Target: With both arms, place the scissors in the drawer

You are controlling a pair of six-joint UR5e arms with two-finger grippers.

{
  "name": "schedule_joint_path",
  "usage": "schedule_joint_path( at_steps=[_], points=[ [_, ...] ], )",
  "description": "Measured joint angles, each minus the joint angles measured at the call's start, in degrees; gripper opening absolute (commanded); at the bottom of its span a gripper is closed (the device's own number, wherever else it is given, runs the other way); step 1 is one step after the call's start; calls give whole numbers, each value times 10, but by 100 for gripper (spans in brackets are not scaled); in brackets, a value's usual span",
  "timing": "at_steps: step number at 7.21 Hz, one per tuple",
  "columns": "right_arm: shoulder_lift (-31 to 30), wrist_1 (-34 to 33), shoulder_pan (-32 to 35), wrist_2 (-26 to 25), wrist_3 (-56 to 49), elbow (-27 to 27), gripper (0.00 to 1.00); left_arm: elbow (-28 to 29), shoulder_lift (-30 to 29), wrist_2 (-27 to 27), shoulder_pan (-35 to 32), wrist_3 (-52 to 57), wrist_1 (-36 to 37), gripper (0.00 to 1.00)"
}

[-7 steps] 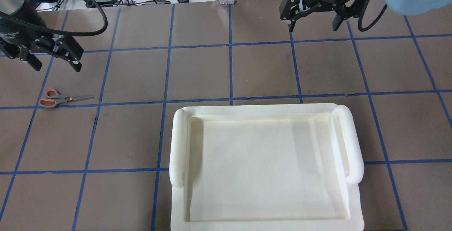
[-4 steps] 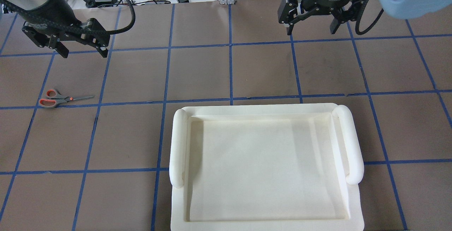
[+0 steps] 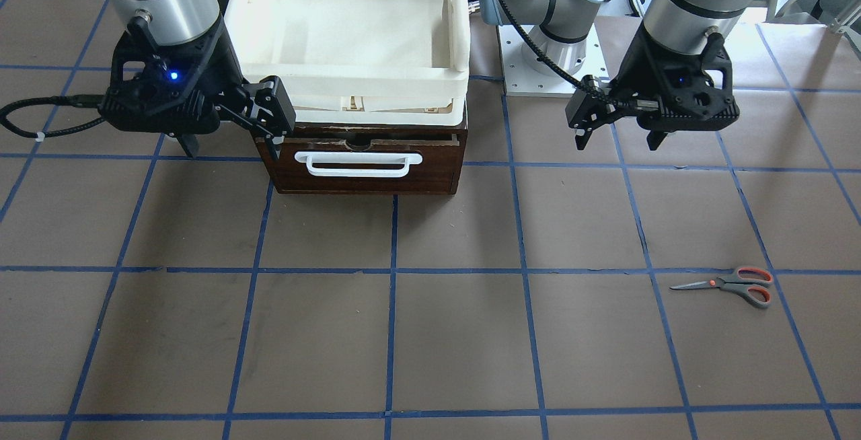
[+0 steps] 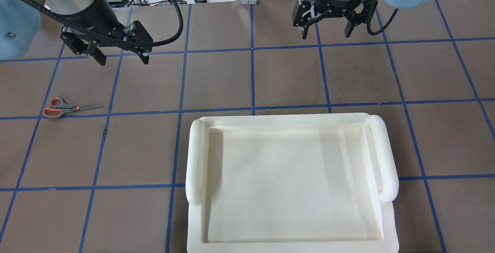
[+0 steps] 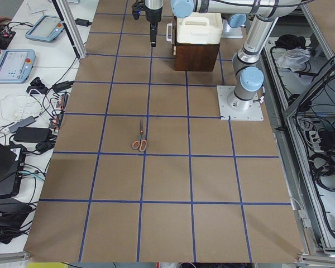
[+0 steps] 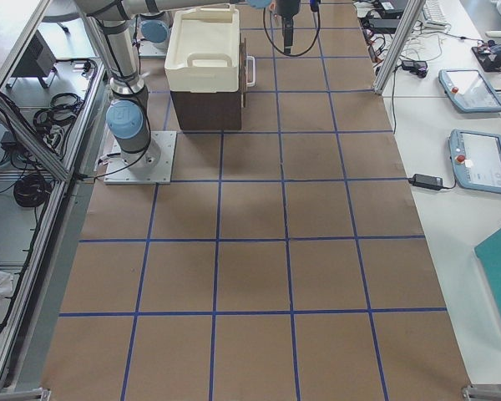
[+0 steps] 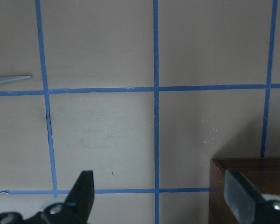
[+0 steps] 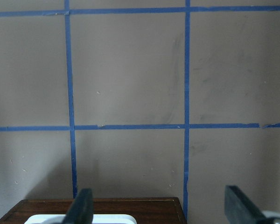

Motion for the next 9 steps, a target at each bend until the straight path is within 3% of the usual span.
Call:
schedule_joint_path(
  at_steps=[4, 7, 9],
  points=[
    [27, -17, 30, 15, -215, 65, 100, -10, 18, 1, 12, 32, 12, 97],
    [39, -30, 73, 24, -280, 94, 100, -22, -13, -2, 191, 359, 32, 100],
    [52, -32, 86, 57, -337, 99, 100, -31, -68, 25, 265, 537, 74, 100]
  ],
)
